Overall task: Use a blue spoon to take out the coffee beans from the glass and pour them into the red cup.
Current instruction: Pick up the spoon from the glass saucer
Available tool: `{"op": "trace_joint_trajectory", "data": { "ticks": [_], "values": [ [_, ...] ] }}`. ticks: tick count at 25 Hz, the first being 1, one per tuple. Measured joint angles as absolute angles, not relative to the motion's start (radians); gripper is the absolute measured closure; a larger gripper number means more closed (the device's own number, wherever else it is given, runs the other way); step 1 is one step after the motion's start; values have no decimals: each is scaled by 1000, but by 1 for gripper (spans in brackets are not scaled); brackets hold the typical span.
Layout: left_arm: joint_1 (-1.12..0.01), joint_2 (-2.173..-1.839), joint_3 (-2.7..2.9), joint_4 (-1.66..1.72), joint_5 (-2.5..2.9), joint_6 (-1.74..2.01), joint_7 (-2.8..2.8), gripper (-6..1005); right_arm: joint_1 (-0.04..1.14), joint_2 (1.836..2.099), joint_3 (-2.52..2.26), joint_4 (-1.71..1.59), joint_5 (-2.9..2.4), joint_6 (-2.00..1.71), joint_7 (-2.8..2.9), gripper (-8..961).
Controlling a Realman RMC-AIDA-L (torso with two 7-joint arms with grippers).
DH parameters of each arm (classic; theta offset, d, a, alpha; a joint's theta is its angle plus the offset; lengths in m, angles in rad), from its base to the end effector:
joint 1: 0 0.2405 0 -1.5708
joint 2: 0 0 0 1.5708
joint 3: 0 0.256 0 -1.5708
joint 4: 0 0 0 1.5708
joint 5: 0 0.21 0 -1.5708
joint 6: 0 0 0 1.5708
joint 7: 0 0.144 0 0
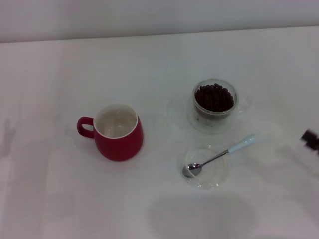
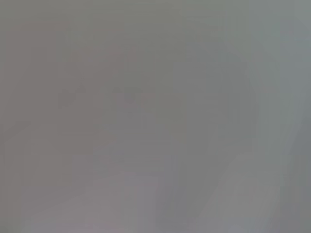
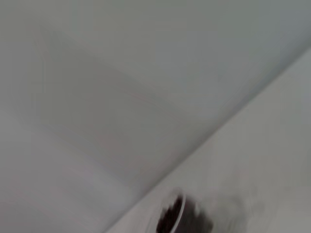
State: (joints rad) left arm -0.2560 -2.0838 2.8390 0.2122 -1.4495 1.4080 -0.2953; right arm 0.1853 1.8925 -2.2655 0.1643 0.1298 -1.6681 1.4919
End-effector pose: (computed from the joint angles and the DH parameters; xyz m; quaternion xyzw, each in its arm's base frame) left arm -0.3560 0.2527 -0.0135 -0.6052 -0.3194 -0.3820 0.6211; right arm 0.4061 0.1727 0.0389 -0.6401 0.5951 0.4240 0.2374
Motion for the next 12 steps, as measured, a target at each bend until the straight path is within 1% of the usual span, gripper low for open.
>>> {"op": "trace_joint_trajectory", "data": {
  "ticks": [1,3,6,7,9,12],
  "values": [
    [-259,-2083,2840,212,-1448,1408,-295,209,186,1911,-2284,165,129,-1668,1489,114],
    [-267,-2082,2842,206,-1438,1400,-292,162,191,1937,-2311,165,129,-1660,1481,115],
    [-275,-2082,2843,204,-1417,1381,-288,159,201,1980,-2332,163,129,-1626,1459,116],
    [-275,-2082,2843,204,-1417,1381,-288,158,201,1980,-2332,163,129,-1626,1459,116],
    [-277,-2081,2843,203,-1408,1370,-288,156,208,1990,-2337,152,128,-1601,1453,116],
    [-278,-2081,2843,203,-1407,1370,-288,154,212,1992,-2340,125,127,-1569,1451,115]
  ]
}}
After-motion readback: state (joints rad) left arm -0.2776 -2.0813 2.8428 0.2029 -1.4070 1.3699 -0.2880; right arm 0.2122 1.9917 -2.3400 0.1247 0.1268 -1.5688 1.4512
